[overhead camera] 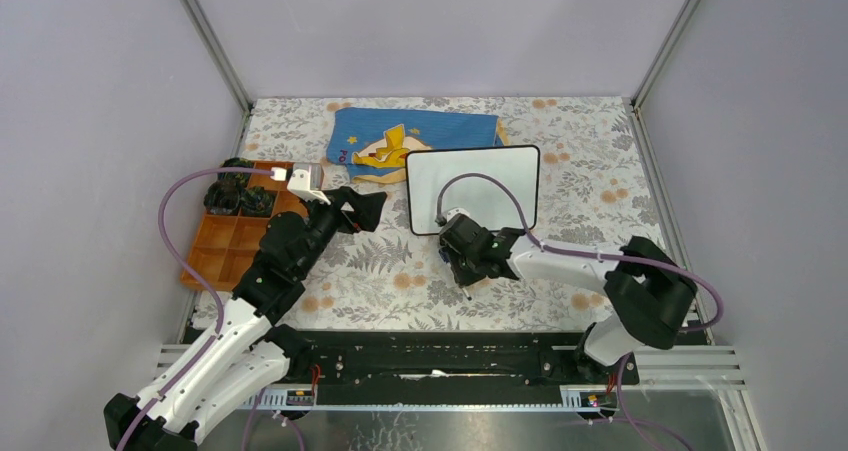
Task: Write a sentence on the whiteboard
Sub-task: Open the whiteboard marker at the center of the board.
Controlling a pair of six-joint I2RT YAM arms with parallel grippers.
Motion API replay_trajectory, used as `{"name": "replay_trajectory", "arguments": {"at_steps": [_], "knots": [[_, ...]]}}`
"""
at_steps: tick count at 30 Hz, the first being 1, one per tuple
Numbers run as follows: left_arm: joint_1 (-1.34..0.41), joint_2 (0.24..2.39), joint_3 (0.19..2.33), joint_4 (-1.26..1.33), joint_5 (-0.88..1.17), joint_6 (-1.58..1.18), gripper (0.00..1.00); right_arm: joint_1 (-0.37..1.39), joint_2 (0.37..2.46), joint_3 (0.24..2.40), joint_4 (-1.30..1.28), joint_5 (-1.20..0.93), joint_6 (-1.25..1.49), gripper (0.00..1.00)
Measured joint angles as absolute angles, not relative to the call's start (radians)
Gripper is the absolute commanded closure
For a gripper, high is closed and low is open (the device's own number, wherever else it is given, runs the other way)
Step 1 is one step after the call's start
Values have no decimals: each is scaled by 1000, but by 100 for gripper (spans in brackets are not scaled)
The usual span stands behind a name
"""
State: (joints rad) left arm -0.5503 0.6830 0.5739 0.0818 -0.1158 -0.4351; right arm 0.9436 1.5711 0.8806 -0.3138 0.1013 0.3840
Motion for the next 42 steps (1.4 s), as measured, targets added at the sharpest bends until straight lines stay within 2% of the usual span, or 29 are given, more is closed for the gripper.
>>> {"name": "replay_trajectory", "arguments": {"at_steps": [21, 28, 36, 42], "knots": [[-550, 683, 574, 82, -116, -435, 1, 952, 1232, 710, -204, -21, 463, 100], [-550, 682, 574, 89, -98, -435, 1, 954, 1047, 656, -165, -55, 466, 100], [-550, 647, 503, 260, 136, -458, 1, 955, 825, 567, -53, -56, 468, 100], [-556, 690, 495, 367, 339, -529, 1, 956, 787, 548, 38, -74, 464, 100]]}}
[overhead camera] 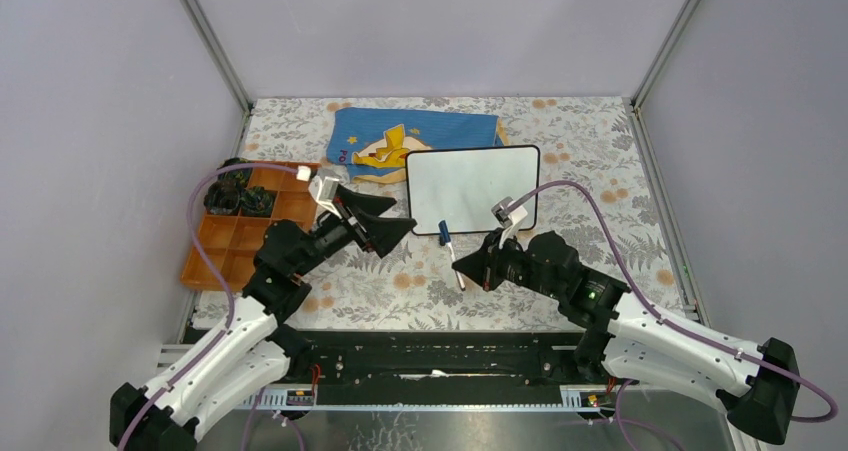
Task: Write a sentence on the whiteboard
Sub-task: Open the whiteboard marker at the center of the board.
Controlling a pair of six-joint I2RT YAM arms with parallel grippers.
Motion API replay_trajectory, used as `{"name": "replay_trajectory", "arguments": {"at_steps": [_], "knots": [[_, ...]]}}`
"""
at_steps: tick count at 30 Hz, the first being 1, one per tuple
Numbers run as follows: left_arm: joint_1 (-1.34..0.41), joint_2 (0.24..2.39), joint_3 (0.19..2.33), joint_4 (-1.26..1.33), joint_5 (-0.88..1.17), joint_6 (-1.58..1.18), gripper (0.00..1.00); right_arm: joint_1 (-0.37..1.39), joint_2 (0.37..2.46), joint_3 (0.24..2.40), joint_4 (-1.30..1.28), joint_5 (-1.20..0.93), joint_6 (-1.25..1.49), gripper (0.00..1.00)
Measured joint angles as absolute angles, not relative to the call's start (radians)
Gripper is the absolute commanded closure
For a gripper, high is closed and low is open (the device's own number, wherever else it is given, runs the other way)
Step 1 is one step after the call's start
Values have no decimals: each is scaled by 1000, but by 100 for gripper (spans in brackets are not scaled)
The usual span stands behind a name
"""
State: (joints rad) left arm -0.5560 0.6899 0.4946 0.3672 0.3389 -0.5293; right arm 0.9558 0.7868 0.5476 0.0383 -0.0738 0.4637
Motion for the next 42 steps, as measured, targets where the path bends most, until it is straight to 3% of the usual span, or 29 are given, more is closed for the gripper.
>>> {"name": "replay_trajectory", "arguments": {"at_steps": [12, 19, 26, 42], "knots": [[-561, 842, 500, 493, 517, -798, 3, 957, 808, 551, 175, -100, 445, 100], [-562, 922, 536, 530, 576, -868, 18, 957, 820, 553, 197, -101, 445, 100], [-582, 1005, 551, 570, 631, -926, 26, 958, 836, 559, 208, -116, 445, 100], [-614, 1028, 575, 579, 594, -953, 77, 962, 857, 578, 241, -133, 446, 100]]}}
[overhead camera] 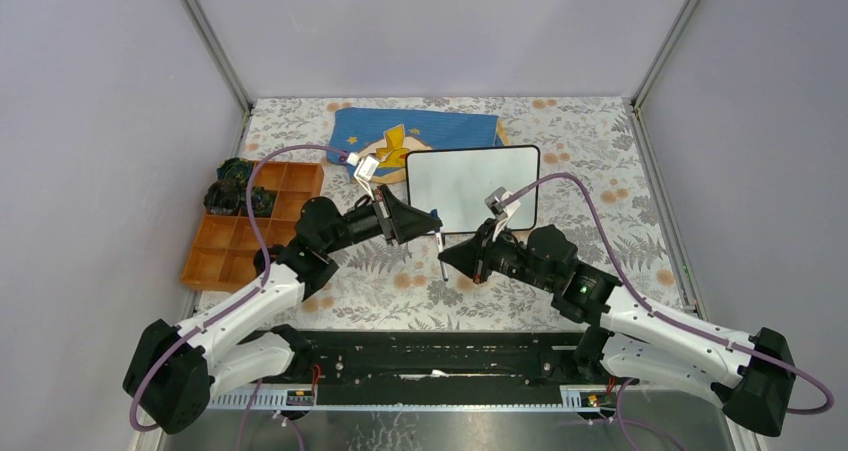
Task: Write a sentence on the whiteboard
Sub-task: Open the whiteboard marker at the center of the board.
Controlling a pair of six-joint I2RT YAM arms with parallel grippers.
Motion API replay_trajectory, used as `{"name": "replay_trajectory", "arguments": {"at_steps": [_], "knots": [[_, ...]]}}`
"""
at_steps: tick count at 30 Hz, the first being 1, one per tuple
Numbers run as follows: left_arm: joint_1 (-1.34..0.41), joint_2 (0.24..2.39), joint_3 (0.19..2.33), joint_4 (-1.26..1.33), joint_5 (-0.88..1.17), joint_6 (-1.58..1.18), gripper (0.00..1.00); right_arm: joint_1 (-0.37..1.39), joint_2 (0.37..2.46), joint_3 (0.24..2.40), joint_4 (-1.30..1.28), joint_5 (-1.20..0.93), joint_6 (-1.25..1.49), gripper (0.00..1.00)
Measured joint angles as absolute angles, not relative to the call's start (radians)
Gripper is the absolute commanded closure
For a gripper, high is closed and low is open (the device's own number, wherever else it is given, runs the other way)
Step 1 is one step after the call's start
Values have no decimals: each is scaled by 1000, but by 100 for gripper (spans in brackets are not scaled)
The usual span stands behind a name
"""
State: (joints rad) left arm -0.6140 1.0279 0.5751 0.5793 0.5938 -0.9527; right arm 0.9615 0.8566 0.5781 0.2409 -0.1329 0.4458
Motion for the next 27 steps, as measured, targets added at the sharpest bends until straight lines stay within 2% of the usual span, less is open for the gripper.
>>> {"name": "replay_trajectory", "arguments": {"at_steps": [6, 8, 10, 12, 14, 21, 24, 27], "knots": [[-616, 1029, 575, 579, 566, -946, 100, 962, 860, 587, 242, -132, 459, 99], [-617, 1026, 572, 578, 556, -947, 100, 962, 860, 587, 242, -128, 472, 77], [-621, 1013, 558, 581, 530, -953, 100, 962, 859, 587, 242, -121, 495, 51], [-624, 989, 532, 591, 506, -971, 100, 963, 859, 587, 245, -117, 527, 36], [-627, 965, 506, 596, 485, -988, 100, 964, 859, 587, 252, -113, 564, 30], [-628, 908, 461, 611, 453, -1031, 100, 964, 892, 590, 335, -114, 713, 30], [-628, 876, 450, 614, 446, -1043, 100, 964, 942, 605, 368, -121, 768, 34], [-628, 849, 444, 616, 443, -1050, 100, 964, 982, 622, 393, -127, 804, 42]]}}
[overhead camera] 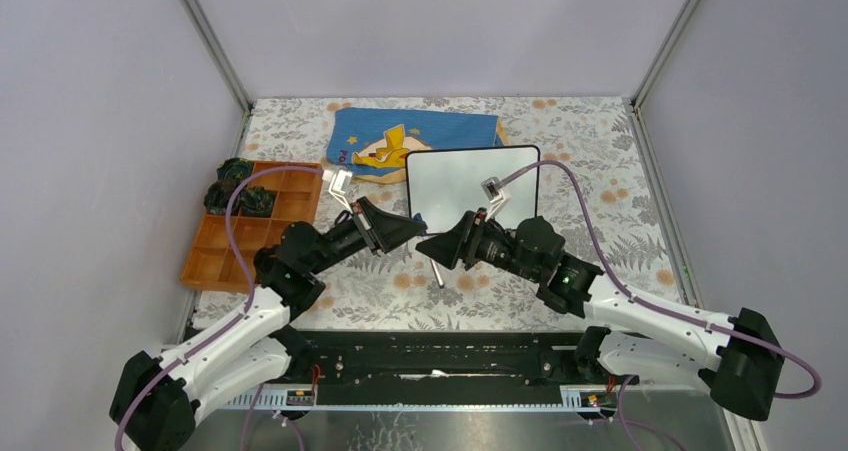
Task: Write a sentence on the whiteboard
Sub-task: Open the whiteboard marker at the center of the board.
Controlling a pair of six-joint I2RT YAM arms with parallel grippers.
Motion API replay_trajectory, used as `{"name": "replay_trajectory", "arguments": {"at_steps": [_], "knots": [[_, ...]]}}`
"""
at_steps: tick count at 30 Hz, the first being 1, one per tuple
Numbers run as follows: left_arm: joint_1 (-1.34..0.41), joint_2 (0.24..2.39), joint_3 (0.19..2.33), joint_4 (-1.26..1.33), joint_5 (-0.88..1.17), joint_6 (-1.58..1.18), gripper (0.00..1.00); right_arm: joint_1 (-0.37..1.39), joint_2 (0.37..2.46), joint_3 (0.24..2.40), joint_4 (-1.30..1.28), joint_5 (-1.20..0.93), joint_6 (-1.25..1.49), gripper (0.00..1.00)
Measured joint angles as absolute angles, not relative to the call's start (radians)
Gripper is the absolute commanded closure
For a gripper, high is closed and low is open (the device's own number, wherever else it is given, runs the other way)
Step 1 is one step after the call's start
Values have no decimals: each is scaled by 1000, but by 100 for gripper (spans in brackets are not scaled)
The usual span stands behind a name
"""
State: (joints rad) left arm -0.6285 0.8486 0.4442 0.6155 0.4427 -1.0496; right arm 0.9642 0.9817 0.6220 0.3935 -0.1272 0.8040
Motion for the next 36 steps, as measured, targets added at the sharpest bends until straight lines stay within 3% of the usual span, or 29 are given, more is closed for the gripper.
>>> {"name": "replay_trajectory", "arguments": {"at_steps": [7, 15, 36], "knots": [[-628, 809, 426, 633, 437, -1065, 100, 964, 1000, 624, 466, -152, 869, 74], [-629, 792, 425, 633, 417, -1092, 100, 964, 1001, 624, 514, -192, 886, 100], [-662, 757, 458, 522, 356, -1101, 100, 964, 937, 571, 553, -184, 875, 100]]}}
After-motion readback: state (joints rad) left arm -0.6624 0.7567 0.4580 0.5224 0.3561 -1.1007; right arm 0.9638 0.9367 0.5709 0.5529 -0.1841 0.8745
